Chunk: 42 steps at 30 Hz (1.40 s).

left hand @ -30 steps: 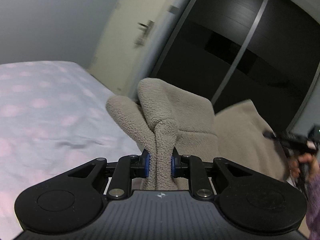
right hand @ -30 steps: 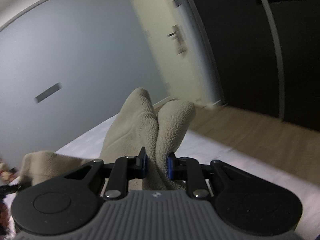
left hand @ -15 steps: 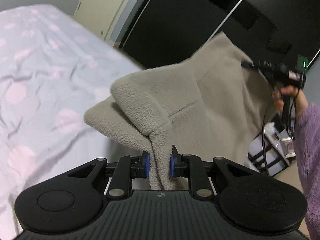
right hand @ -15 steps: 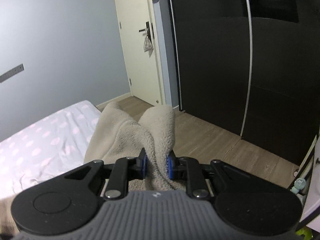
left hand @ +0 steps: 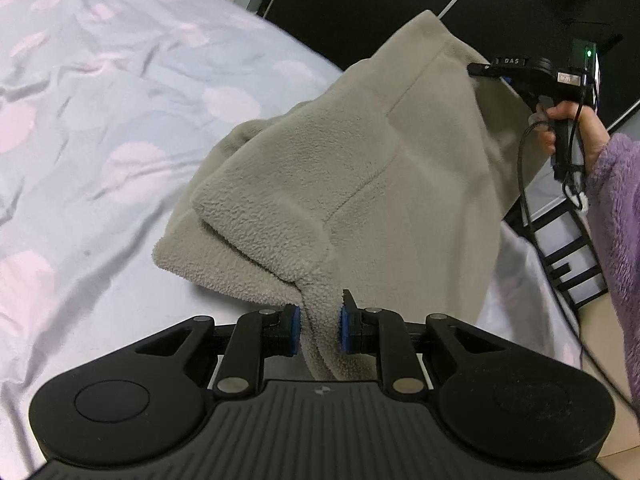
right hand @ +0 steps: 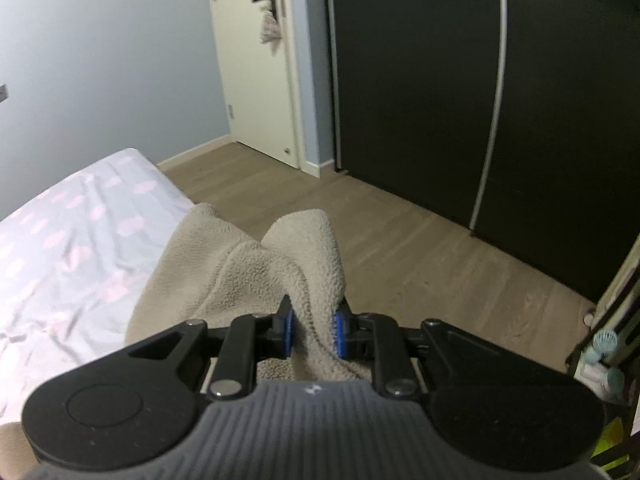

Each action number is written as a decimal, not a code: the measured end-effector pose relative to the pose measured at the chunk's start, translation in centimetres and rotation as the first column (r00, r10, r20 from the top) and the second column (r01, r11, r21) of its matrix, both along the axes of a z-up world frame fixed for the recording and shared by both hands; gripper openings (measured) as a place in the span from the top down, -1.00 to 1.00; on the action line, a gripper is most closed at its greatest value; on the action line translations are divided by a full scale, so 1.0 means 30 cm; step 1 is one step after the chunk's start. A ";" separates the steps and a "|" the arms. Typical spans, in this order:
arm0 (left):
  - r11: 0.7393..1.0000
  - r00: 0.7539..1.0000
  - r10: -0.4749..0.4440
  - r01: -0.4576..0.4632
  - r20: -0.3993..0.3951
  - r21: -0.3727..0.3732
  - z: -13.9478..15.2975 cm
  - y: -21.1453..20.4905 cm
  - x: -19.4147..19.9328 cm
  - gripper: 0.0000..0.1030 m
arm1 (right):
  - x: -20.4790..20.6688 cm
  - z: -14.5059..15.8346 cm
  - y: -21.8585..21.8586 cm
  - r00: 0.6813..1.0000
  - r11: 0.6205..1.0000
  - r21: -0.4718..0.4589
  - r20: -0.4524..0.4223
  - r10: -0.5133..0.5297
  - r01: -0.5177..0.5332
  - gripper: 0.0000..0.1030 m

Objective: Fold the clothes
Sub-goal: 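Lift the folded hoodie with both grippers and carry it off the bed, then lower the folded hoodie onto the other bed and open both grippers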

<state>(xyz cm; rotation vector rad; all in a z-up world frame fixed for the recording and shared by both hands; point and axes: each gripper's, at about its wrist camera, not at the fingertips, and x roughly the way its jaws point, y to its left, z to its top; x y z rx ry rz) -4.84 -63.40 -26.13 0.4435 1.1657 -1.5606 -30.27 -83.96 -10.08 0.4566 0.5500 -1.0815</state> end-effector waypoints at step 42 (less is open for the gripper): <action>0.997 0.991 -0.034 0.043 0.129 -0.068 -0.013 -0.265 -0.018 0.48 | 0.161 -0.327 0.171 0.983 0.966 0.201 -0.057 0.174 -0.160 0.36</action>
